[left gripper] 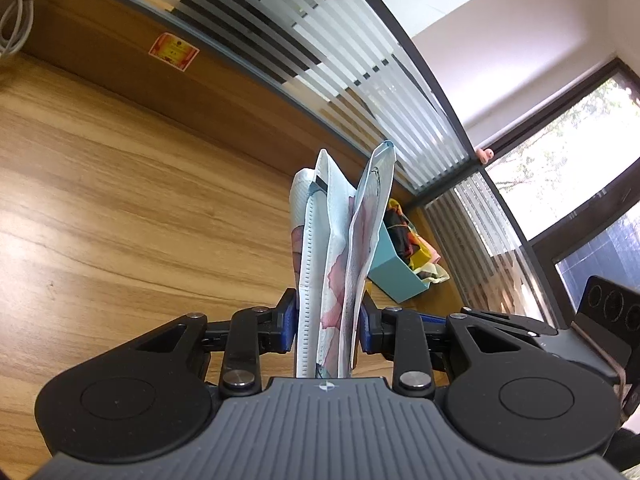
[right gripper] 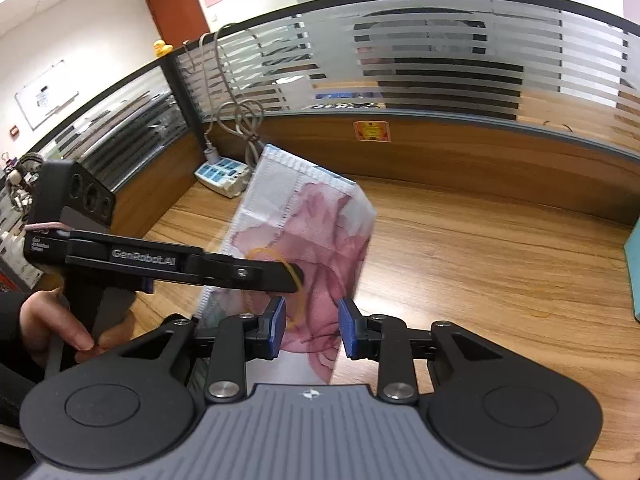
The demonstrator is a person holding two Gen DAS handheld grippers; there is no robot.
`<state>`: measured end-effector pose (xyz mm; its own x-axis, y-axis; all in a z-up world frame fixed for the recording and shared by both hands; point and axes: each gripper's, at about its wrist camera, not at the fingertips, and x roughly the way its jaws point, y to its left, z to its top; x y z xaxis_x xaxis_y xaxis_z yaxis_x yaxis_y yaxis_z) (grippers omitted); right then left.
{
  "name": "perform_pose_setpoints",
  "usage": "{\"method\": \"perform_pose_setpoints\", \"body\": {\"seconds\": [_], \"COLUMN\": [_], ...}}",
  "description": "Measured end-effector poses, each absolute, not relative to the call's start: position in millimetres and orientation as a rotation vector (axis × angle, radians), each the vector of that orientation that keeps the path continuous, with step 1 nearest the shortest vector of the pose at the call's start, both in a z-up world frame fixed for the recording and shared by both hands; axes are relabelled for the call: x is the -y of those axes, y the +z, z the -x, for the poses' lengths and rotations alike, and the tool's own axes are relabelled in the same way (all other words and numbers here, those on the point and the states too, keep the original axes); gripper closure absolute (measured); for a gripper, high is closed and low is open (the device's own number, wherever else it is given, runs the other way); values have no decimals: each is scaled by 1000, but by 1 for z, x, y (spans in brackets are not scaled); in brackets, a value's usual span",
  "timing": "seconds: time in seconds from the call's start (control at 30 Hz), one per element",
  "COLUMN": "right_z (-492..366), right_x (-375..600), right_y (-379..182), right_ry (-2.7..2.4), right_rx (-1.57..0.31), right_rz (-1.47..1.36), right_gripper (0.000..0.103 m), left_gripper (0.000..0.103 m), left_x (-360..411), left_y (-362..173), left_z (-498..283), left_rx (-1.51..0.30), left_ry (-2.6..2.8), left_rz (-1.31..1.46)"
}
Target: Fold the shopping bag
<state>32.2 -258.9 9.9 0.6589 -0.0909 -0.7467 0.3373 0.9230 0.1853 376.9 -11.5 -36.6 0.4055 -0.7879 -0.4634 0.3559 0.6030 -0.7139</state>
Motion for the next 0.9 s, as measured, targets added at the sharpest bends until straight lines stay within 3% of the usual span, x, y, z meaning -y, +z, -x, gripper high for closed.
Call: {"method": "perform_pose_setpoints", "body": {"seconds": [0.37,0.9], "right_z": [-46,-33], "right_x": [248,272], "right_y": [-1,-3], "right_ry": [-385,-504], "right_rx": [-861,-793], "right_rz": [-181,-188], "right_gripper": [72,72], "left_gripper": [72,74], "left_x": [15,34], "left_y": [-30,-23], "left_z": [-374,-366], "left_rx": [-867,-864], "left_ry": [-786,-905], "left_rz": [545,377]}}
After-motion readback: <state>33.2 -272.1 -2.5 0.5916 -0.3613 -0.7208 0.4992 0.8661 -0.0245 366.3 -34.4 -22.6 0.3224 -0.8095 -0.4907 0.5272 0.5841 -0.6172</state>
